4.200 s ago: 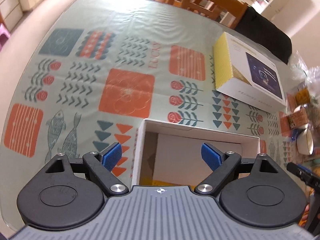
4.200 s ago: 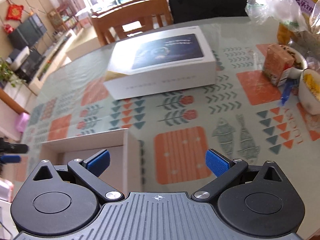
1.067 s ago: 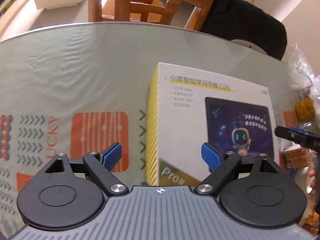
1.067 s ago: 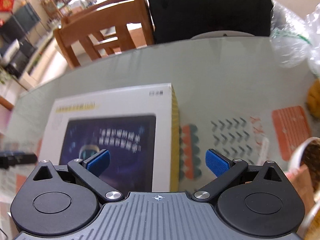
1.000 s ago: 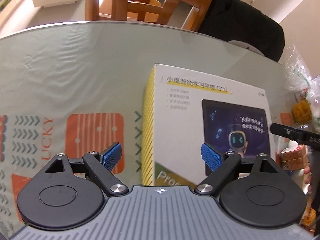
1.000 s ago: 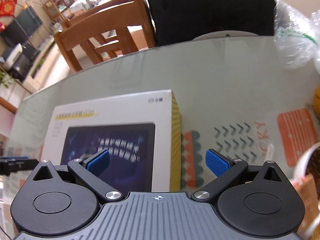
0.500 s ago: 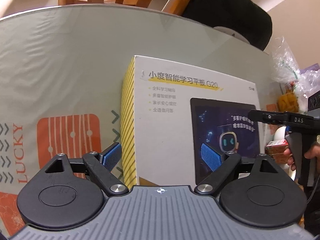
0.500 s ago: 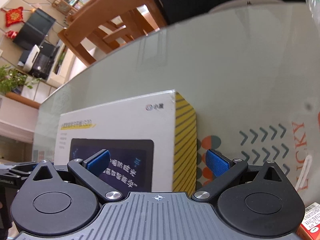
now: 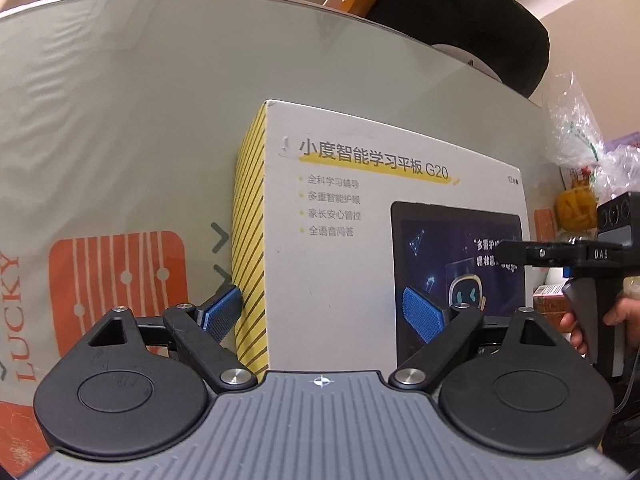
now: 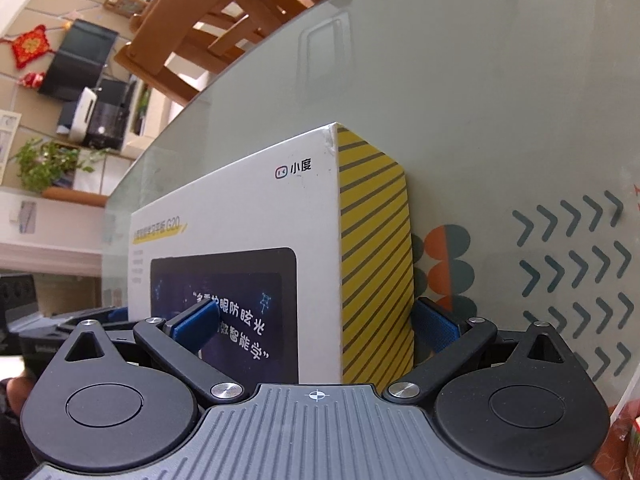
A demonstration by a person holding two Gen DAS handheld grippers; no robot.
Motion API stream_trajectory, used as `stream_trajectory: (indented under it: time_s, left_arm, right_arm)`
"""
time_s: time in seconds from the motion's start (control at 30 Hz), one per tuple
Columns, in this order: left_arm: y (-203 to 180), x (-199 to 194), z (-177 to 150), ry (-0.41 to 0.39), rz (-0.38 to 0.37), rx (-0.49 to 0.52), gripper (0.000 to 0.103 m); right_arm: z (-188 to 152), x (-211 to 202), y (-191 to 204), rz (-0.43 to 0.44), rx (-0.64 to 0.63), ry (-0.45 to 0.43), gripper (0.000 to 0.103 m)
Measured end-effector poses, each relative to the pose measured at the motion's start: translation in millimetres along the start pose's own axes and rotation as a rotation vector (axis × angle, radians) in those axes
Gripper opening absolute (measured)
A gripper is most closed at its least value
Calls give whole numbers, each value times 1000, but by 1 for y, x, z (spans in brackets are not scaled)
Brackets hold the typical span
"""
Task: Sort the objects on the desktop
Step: 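Close the left tool on the tablet box while the right tool grips its other end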
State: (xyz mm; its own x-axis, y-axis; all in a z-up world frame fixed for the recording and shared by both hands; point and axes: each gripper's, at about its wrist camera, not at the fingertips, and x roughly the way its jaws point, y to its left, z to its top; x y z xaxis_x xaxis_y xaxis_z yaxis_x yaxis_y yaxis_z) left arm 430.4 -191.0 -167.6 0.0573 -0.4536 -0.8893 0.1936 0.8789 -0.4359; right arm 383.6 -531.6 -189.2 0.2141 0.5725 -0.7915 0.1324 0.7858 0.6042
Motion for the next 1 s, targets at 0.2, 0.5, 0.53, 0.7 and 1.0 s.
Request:
stream_trajectory:
  time_s: [0.2,0.5,0.53,0.7,1.0]
  left_arm:
    - [11,6,2,-4,-47,-39,103]
    - [15,7,-5,-37,-68,-55,103]
    - [15,7,-6,-44,-67,-57,103]
    - [17,5,-7,-51,-68,-72,103]
    - [13,3,-10,-72,-56,-80,103]
  right_arm:
    - [5,3,0,0,2,30,103]
    - [6,5,4,-13,3,36,103]
    - [5,5,4,-12,5,30,103]
    - [-3,4,4,-14,-3,-13,103]
    - [-6,4,5,-23,14,-38,103]
